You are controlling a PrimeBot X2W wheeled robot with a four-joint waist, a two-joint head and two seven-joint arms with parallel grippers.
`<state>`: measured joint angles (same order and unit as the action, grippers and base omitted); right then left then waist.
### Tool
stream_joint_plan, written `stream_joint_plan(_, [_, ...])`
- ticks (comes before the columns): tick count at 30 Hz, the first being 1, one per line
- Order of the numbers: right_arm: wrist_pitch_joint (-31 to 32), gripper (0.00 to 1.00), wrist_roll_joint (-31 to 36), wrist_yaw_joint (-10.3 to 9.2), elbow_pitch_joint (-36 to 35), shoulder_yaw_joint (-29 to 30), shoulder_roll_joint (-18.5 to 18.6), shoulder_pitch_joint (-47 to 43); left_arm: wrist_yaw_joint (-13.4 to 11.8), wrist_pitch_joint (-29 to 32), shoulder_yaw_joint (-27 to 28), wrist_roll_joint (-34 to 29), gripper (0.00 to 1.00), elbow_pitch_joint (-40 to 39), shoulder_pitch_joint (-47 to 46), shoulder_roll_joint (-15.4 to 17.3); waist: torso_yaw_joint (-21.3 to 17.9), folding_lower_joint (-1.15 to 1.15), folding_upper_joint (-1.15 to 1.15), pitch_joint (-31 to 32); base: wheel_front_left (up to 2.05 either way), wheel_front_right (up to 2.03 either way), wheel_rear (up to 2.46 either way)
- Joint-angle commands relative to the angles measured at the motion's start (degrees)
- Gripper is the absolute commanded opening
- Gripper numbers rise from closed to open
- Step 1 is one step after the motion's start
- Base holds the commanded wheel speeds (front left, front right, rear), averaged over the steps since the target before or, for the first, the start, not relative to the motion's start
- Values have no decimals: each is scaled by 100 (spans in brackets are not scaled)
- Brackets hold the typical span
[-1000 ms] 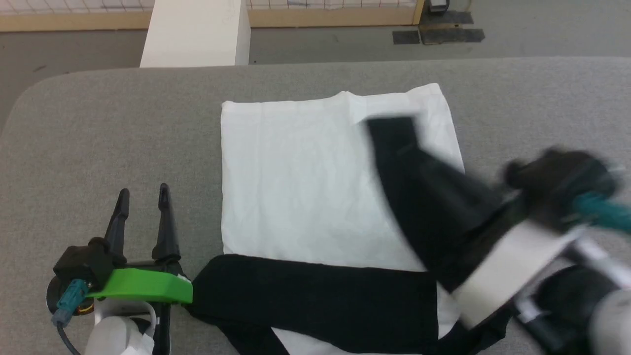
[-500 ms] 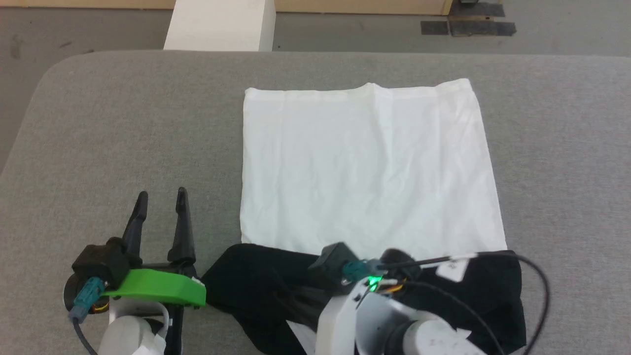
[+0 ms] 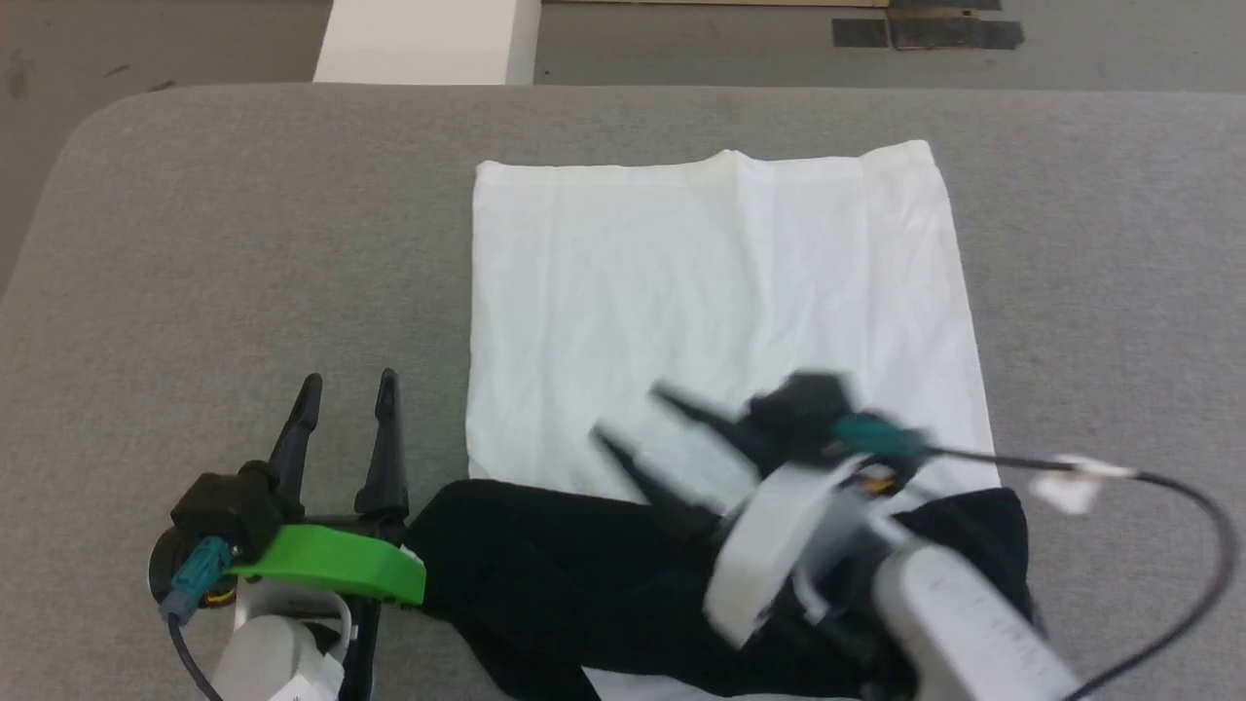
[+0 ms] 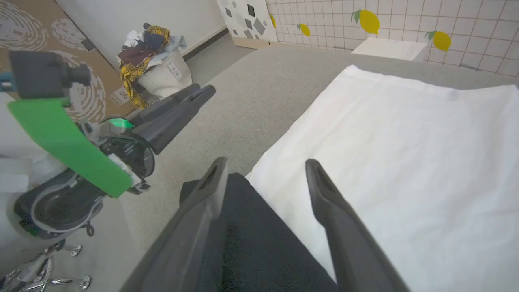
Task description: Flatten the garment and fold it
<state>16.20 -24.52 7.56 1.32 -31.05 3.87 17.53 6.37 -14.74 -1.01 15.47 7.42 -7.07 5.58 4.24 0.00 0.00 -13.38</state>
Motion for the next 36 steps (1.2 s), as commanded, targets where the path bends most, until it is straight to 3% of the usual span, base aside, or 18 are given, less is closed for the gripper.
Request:
stream_joint_plan(1, [-224, 100, 102, -8, -167, 274, -21, -21, 33, -17, -25, -17, 100, 8, -160, 88, -145, 0, 0, -40, 0, 0, 0])
stream_joint_plan(10, [-1269, 100, 1042, -8, -859, 2170, 84, -318, 87, 663, -284, 73, 100, -76, -1074, 645, -585, 0, 0, -527, 0, 0, 0])
stream_joint_plan(16, [-1445, 100, 1216, -8, -875, 2823, 163, -371, 107, 1889, -425, 666, 100, 170, -2408, 1124, -833, 0, 0, -1051, 0, 0, 0])
stream_joint_plan(21, [-1476, 100, 1170, -8, -976, 3008, 134, -315, 99, 3349, -468, 1197, 100, 679, -3500, 1529, -1095, 0, 0, -1463, 0, 0, 0])
stream_joint_plan(30, [-1521, 100, 1078, -8, -1088, 2703, 42, -266, -681, 5676, -272, 1533, 100, 1246, -4614, 1917, -1514, 0, 0, -1914, 0, 0, 0])
stream_joint_plan(36, [-1570, 100, 1061, -8, -1166, 2608, 9, -217, -1093, 6436, -324, 1366, 100, 1093, -4735, 2181, -1661, 0, 0, -2141, 0, 0, 0])
